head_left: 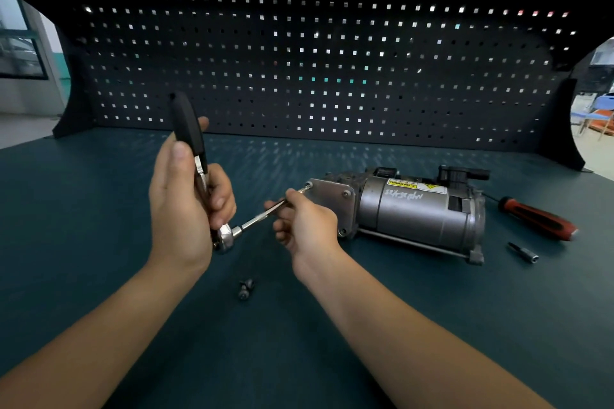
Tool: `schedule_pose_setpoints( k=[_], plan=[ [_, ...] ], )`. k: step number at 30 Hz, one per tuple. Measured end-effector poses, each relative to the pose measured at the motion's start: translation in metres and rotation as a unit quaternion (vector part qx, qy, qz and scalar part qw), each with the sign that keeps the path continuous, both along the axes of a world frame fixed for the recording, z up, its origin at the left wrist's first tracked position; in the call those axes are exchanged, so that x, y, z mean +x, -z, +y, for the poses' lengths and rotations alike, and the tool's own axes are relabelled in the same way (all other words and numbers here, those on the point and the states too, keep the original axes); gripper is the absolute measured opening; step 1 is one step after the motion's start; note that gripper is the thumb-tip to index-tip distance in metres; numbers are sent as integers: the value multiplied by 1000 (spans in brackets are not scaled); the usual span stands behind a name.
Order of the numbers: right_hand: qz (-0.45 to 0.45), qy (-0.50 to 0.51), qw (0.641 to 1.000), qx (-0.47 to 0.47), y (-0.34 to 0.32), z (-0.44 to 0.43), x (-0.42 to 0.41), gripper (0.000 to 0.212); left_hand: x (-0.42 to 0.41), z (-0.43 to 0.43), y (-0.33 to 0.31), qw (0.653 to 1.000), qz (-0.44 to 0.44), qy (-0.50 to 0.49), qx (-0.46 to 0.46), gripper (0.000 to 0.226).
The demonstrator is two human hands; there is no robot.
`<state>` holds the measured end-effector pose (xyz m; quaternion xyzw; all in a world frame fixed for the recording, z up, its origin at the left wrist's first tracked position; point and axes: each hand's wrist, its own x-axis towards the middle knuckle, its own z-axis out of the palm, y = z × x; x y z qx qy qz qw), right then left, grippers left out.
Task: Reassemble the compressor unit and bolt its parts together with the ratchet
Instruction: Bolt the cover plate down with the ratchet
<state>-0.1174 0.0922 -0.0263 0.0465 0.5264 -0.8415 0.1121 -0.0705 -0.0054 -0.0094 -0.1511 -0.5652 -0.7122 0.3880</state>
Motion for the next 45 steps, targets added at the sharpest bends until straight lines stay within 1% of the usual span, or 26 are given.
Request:
schedule_pose_setpoints(
  k=[6,8,10,12,14,16,18,20,22,24,27,32,37,39,41,43,45],
  plan=[
    [10,-7,1000,18,1,2,-2,25,1,1,0,1000,-18,1,12,29],
    [5,-9,1000,13,0,2,-2,23,1,1,-1,999,-33,-2,29,29],
    [4,-8,1000,4,-1,3,-2,23,-1,-1,-3,993,-67,23,89,31],
    [6,-8,1000,-1,-2,3,-2,22,-1,-3,-5,978,-103,67,171,31],
    [8,-8,1000,1,-2,3,-2,22,-1,-4,-6,967,-114,83,210,31],
    [8,-5,1000,3,-2,3,-2,22,-1,-3,-6,971,-121,68,193,32],
    [7,-2,1000,18,-2,3,-2,22,-2,-1,-5,984,-128,26,121,34],
    [8,3,999,47,-3,4,-3,23,-1,2,-4,994,-102,-14,42,34],
    [8,1,998,66,-4,6,-5,26,0,6,-4,998,-61,-30,-13,30],
    [7,-6,998,67,-6,8,-7,30,1,8,-4,998,-37,-31,-38,30],
    [5,-13,999,50,-7,9,-9,32,1,8,-4,998,-23,-31,-59,29],
    [-10,-6,1000,11,-7,7,-11,27,2,10,-5,996,-14,-23,-81,24],
    [-17,-22,1000,-4,-8,7,-12,23,3,11,-10,997,-24,-7,-74,7],
    [-7,-44,999,26,-7,9,-15,25,2,8,-11,997,-40,-10,-57,11],
    [3,-61,996,59,-6,10,-16,29,-2,2,-10,997,-70,-17,-16,17],
    [1,-67,996,55,-4,10,-18,27,-5,-4,-6,996,-87,-15,15,26],
    [-6,-67,997,46,-3,8,-18,26,-6,-7,-2,996,-86,-20,19,32]
  ],
)
